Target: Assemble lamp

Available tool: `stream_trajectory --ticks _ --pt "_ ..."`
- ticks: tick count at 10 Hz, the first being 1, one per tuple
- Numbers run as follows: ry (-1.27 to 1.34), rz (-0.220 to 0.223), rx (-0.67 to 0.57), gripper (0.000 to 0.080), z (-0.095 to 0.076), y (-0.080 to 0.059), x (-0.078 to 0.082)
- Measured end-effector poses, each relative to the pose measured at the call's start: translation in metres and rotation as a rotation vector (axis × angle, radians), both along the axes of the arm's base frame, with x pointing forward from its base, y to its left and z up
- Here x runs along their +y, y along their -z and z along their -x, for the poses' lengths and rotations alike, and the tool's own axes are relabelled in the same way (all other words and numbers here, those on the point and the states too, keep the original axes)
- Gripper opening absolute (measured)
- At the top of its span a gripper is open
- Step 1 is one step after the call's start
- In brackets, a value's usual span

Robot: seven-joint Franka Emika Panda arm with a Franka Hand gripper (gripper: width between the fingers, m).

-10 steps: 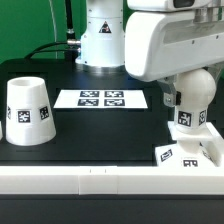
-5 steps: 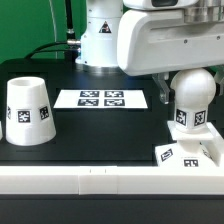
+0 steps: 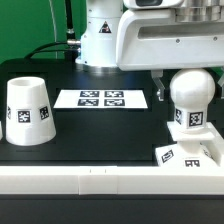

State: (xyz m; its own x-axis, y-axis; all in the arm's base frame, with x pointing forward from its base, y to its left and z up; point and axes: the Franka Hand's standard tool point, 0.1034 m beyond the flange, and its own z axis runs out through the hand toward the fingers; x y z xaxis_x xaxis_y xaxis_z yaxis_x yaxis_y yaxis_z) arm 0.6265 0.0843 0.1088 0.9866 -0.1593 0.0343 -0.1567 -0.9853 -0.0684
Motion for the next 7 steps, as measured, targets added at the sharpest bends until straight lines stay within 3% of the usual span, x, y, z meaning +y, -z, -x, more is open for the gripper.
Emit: stream_trajectory --ticks 4,7 --pt "0.315 -0.058 0.008 0.0577 -0.0016 0.0008 -0.0004" --pt "0.487 -0.072 0.039 0.0577 0.0011 0.0025 0.0003"
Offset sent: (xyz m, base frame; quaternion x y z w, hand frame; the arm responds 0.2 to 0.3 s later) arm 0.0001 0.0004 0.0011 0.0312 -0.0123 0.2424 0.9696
